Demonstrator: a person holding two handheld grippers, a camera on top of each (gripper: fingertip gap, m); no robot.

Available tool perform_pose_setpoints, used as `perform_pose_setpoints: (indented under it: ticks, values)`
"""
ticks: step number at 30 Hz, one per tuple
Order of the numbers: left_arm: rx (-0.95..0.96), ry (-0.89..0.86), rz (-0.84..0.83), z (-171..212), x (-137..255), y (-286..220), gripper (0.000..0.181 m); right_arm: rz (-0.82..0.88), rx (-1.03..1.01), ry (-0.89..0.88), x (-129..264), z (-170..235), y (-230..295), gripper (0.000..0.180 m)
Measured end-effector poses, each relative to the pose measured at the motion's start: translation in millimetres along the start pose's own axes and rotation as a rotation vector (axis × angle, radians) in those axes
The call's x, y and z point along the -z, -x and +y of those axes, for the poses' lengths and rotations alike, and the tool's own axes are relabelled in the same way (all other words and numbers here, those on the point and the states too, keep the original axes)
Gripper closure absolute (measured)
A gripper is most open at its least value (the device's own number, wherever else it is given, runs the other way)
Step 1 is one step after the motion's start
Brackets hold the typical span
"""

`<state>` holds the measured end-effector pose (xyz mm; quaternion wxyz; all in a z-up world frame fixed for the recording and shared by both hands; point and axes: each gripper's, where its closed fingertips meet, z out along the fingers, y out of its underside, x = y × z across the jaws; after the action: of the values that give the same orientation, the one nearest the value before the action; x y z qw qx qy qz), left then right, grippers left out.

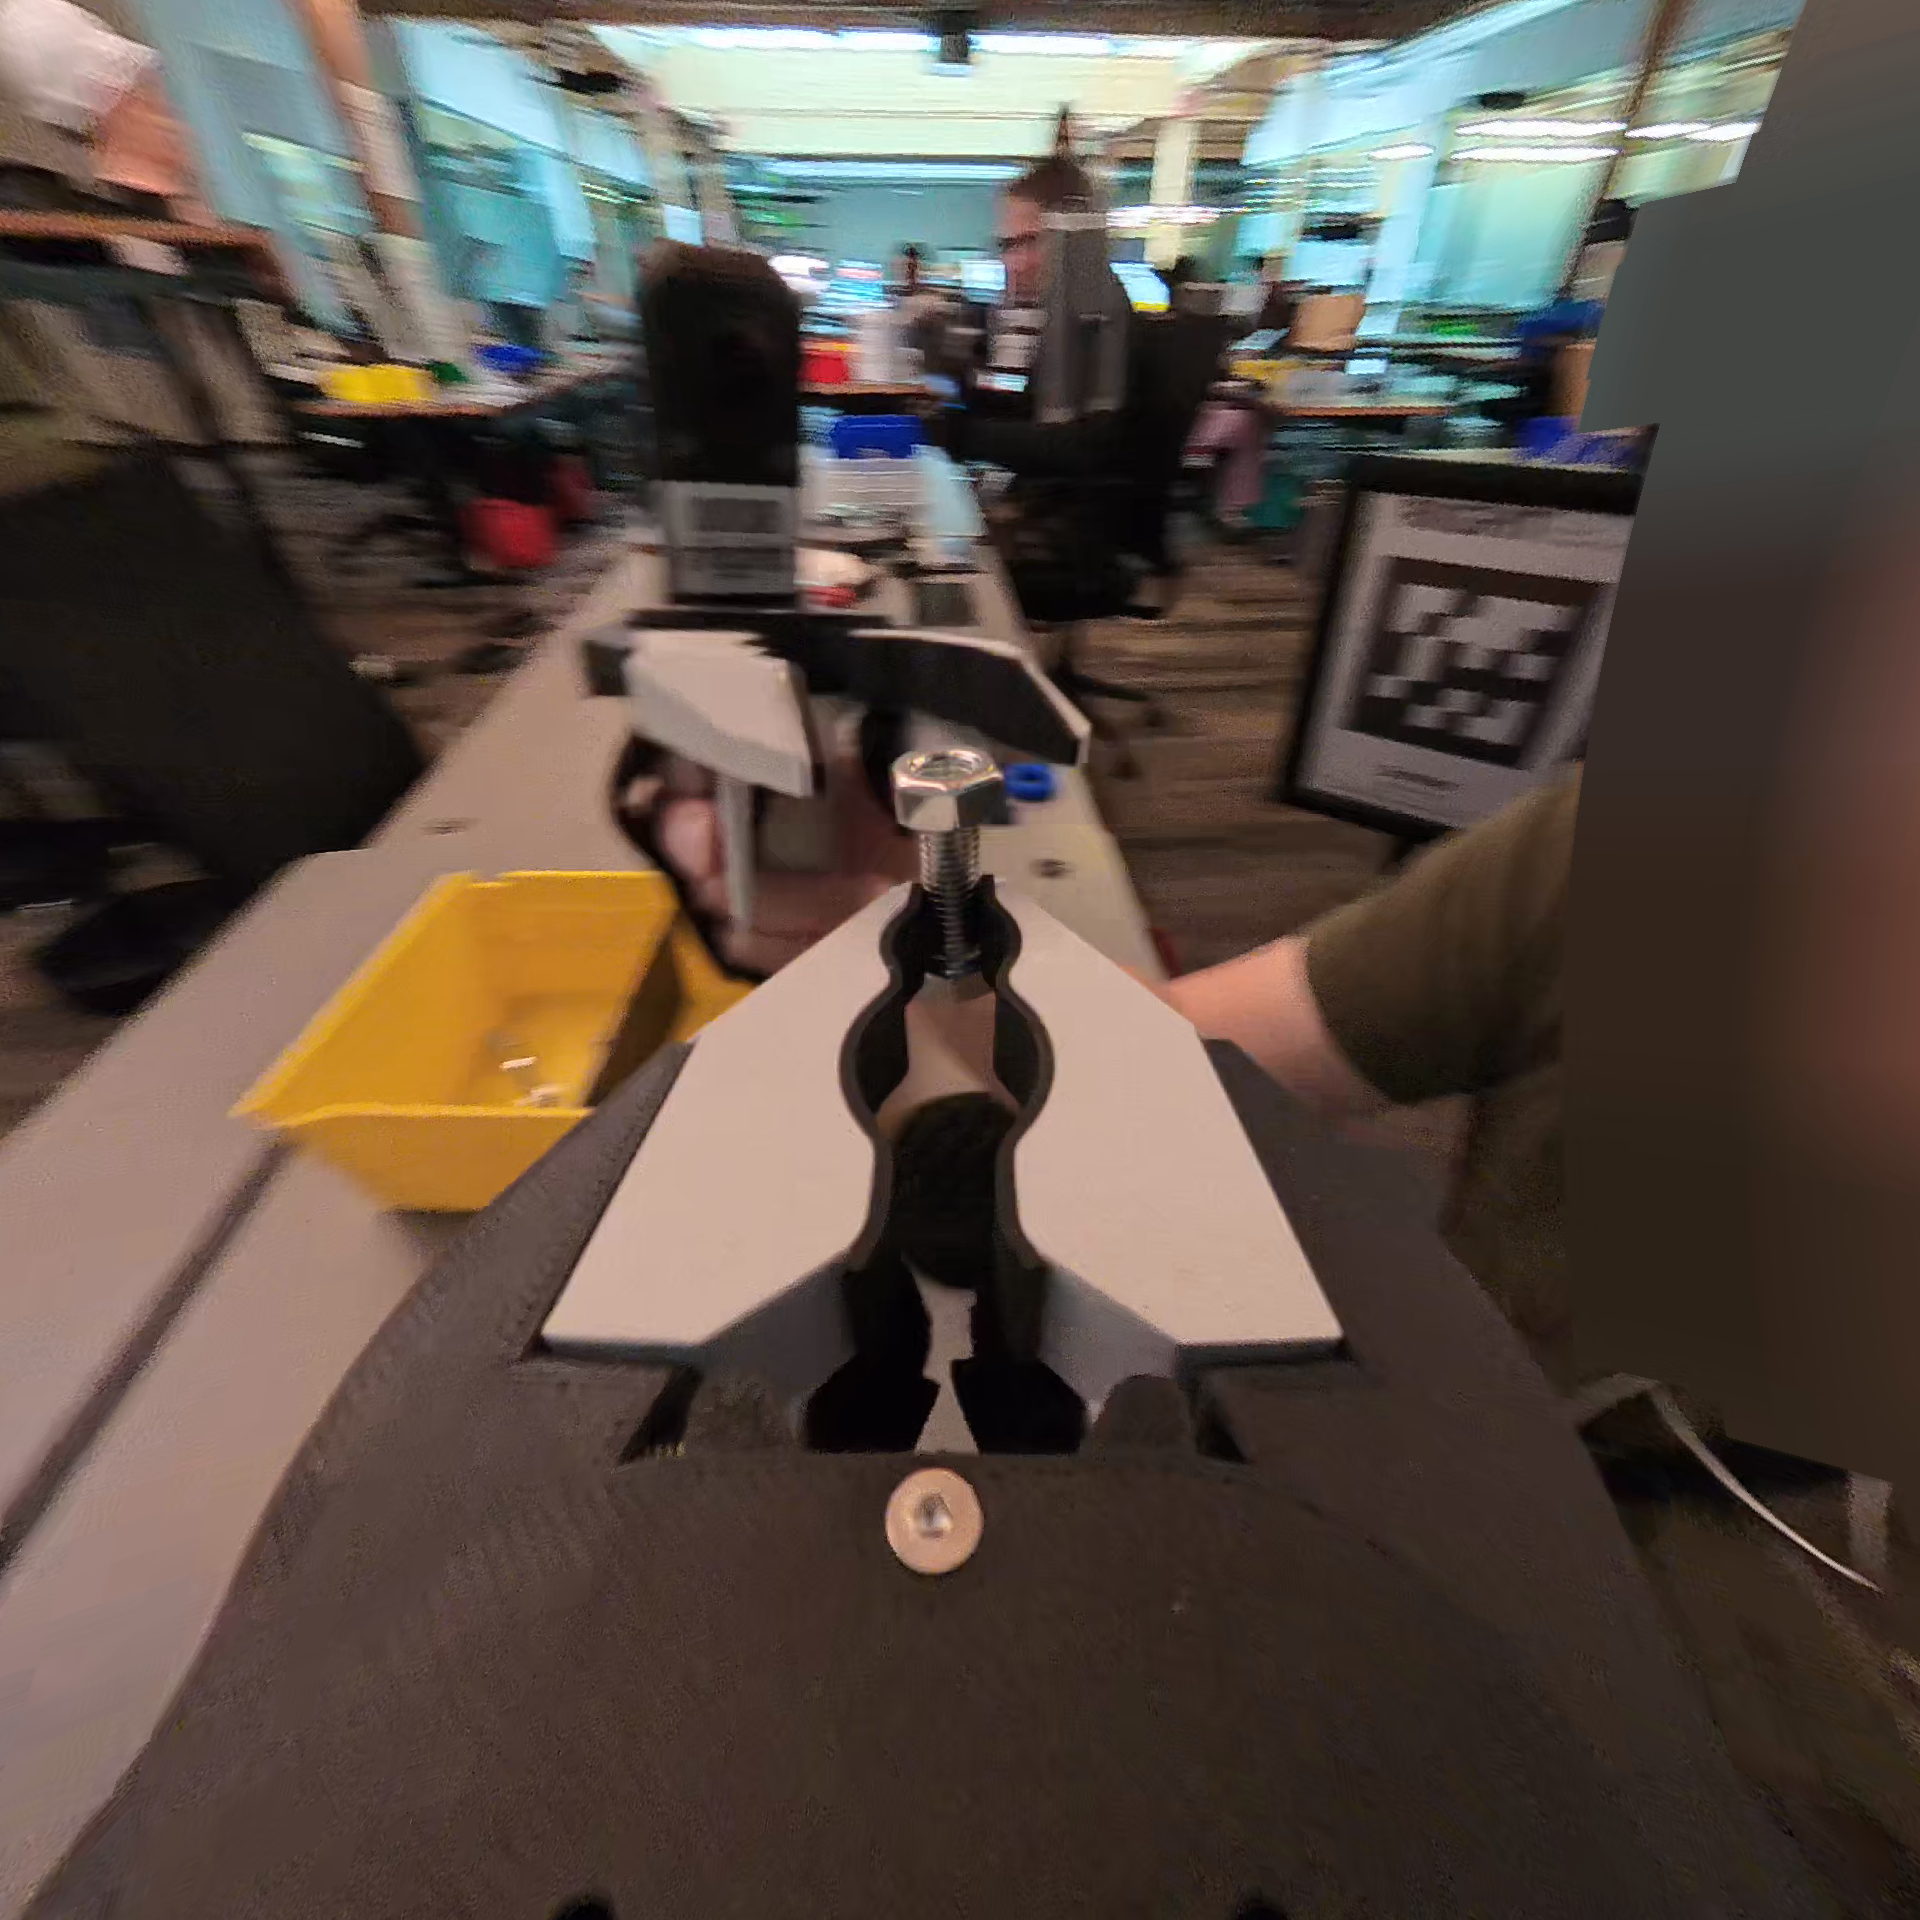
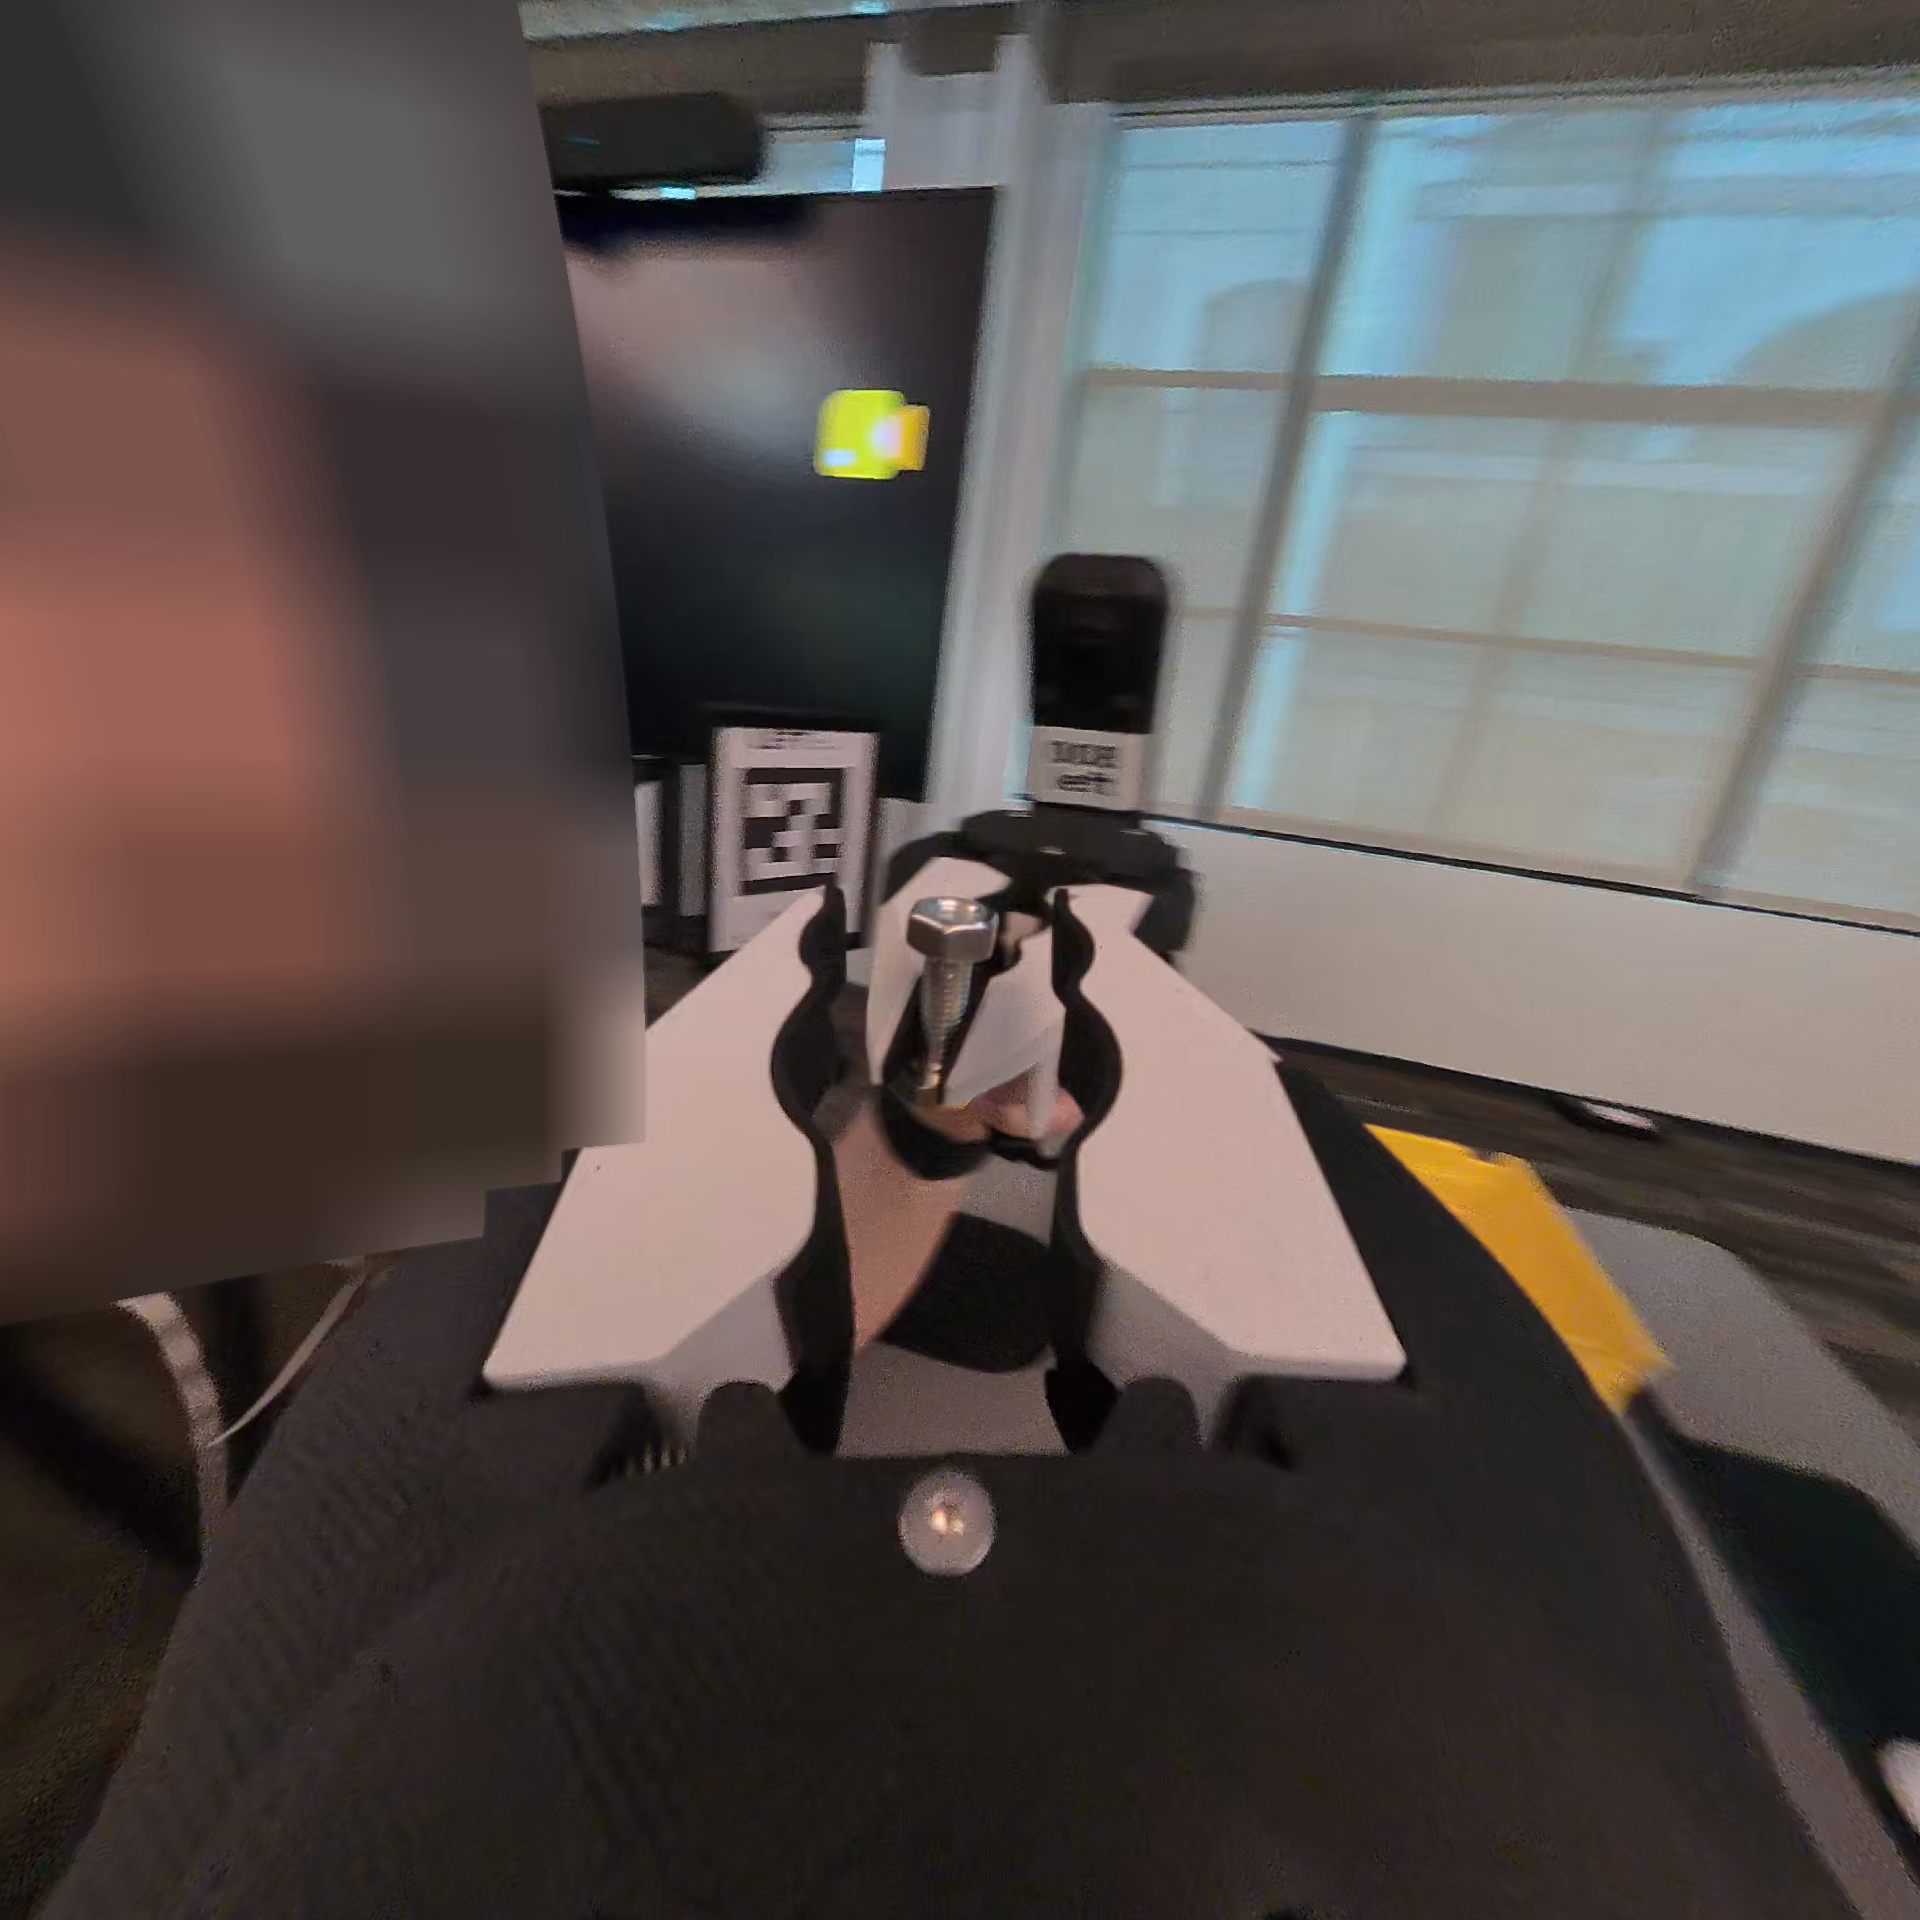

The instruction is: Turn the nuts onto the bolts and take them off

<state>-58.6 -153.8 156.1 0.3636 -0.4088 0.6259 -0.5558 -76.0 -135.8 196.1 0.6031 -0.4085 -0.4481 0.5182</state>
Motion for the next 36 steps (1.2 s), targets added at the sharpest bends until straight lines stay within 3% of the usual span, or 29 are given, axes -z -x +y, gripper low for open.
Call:
perform_pose_setpoints:
  ticks: [1,4,6,12,17,28,36]
  values:
    - [-0.024,-0.015,-0.098,-3.2,6.6,14.2,0.173,0.082,0.018,0.001,4.3,-3.5,-10.6,0.142]
    - [-0.092,-0.090,-0.411,-17.9,34.2,56.4,0.173,0.285,0.030,-0.057,18.2,-21.7,-33.2,0.141]
    - [-0.121,-0.128,-0.533,-25.0,49.1,70.2,0.173,0.427,0.043,-0.084,26.1,-28.6,-47.8,0.141]
    - [-0.127,-0.172,-0.606,-31.8,55.7,76.3,0.173,0.669,0.165,0.034,17.6,-15.4,-65.3,0.141]
    - [-0.181,-0.110,-0.696,-26.2,52.5,84.7,0.173,0.746,0.248,0.074,7.4,-11.7,-64.7,0.142]
    - [-0.209,-0.032,-0.690,-14.5,30.3,86.6,0.173,0.743,0.242,0.107,5.3,-4.7,-67.8,0.146]
    - [-0.240,-0.020,-0.655,-14.7,22.9,77.7,0.173,0.667,0.214,0.117,0.9,-0.5,-62.7,0.165]
